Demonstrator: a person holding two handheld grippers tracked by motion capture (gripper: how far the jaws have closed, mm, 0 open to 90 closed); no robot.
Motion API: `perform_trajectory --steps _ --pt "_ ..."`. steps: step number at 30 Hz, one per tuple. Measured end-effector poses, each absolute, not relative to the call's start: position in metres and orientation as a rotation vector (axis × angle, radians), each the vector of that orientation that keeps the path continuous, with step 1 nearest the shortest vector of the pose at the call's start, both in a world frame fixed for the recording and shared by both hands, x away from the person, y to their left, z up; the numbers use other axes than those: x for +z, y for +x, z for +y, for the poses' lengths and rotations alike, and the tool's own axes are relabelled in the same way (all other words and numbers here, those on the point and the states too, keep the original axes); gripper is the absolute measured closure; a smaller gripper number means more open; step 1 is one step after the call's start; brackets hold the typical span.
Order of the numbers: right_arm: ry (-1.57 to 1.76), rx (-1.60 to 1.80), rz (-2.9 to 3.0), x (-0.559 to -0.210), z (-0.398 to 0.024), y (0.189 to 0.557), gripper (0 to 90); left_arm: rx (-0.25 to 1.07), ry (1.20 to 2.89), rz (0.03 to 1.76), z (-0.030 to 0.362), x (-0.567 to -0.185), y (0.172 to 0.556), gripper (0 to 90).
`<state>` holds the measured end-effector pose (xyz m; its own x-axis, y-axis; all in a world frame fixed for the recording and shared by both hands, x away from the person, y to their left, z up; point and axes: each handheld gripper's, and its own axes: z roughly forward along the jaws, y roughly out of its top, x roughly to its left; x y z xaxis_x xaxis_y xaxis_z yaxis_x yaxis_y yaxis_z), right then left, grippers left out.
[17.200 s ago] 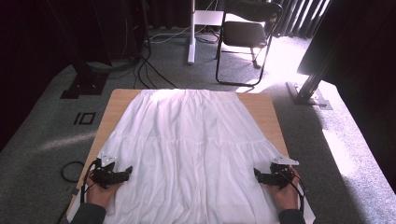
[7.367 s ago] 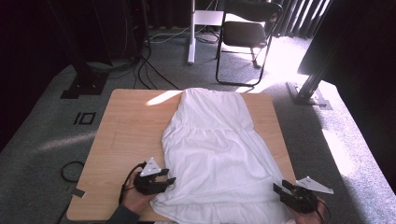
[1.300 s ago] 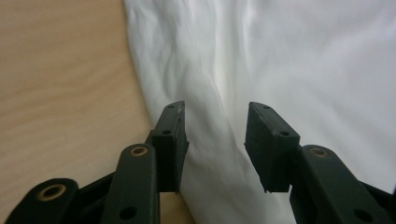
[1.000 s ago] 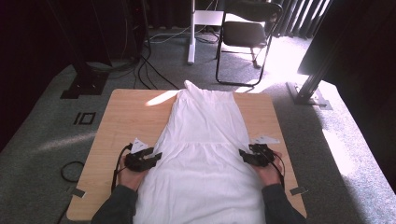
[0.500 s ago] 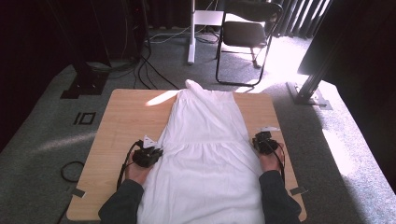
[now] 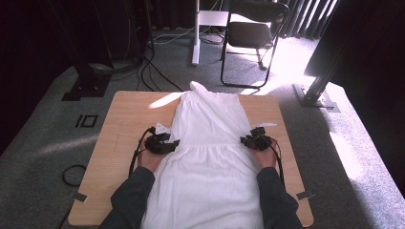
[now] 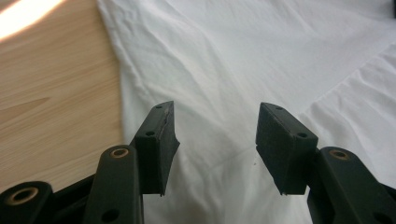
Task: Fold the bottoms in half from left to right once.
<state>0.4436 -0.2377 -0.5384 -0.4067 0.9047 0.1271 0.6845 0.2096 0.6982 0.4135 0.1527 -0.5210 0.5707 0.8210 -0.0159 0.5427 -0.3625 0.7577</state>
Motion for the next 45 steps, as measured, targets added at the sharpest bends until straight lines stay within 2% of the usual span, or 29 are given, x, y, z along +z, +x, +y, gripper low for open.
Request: perform_trajectory --steps 1,2,5,9,12,18,21,22,25,30,33,35,36,40,41,42,43,44,45 --pt "1.478 0.945 2.179 -0.538 -0.236 0.444 87.2 0.473 2.070 1.094 0.151 -0.524 0.415 48.4" --pt "1.455 0.920 2.100 -0.533 -0.235 0.439 88.1 0.466 2.076 1.097 0.151 -0.527 0.416 48.4" --pt "1.441 1.008 1.900 -0.513 -0.248 0.421 88.1 0.448 2.095 1.116 0.152 -0.533 0.417 48.4" --pt "1.514 0.857 1.948 -0.534 -0.254 0.428 85.4 0.446 2.074 1.125 0.153 -0.533 0.420 45.9" --pt "1.575 0.829 1.945 -0.549 -0.252 0.432 83.6 0.506 2.057 1.138 0.149 -0.528 0.428 43.4" --pt "1.592 0.830 1.952 -0.552 -0.251 0.434 83.3 0.489 2.110 1.204 0.140 -0.543 0.447 42.8" --pt "1.589 0.841 1.977 -0.552 -0.254 0.432 85.6 0.456 2.111 1.195 0.141 -0.544 0.444 74.8" --pt "1.578 0.839 1.988 -0.552 -0.252 0.430 86.3 0.469 2.143 1.167 0.139 -0.543 0.438 79.0" --pt "1.531 0.809 2.030 -0.551 -0.246 0.418 87.1 0.454 2.147 1.163 0.142 -0.543 0.431 81.6" --pt "1.508 0.848 2.064 -0.552 -0.245 0.389 87.1 0.419 2.144 1.144 0.159 -0.543 0.400 81.6" --pt "1.467 0.867 2.124 -0.552 -0.243 0.352 87.1 0.383 2.132 1.128 0.170 -0.545 0.366 81.2" --pt "1.460 0.872 2.135 -0.552 -0.243 0.342 87.1 0.366 2.129 1.115 0.173 -0.546 0.354 81.1" --pt "1.452 0.892 2.147 -0.553 -0.245 0.322 87.1 0.359 2.137 1.095 0.176 -0.547 0.337 80.4" --pt "1.470 0.937 2.178 -0.554 -0.251 0.290 86.9 0.330 2.148 1.064 0.179 -0.548 0.309 79.1" --pt "1.468 0.933 2.188 -0.554 -0.251 0.287 86.8 0.330 2.151 1.057 0.180 -0.548 0.305 76.8" --pt "1.462 0.926 2.204 -0.553 -0.251 0.284 85.6 0.331 2.159 1.042 0.181 -0.548 0.300 71.3" --pt "1.452 0.925 2.214 -0.552 -0.251 0.282 80.7 0.342 2.155 1.024 0.182 -0.547 0.296 63.0" --pt "1.452 0.925 2.214 -0.552 -0.251 0.282 80.7 0.364 2.138 1.014 0.183 -0.546 0.295 63.0" --pt "1.413 0.932 2.189 -0.549 -0.251 0.283 67.2 0.383 2.118 1.009 0.185 -0.543 0.295 56.5"
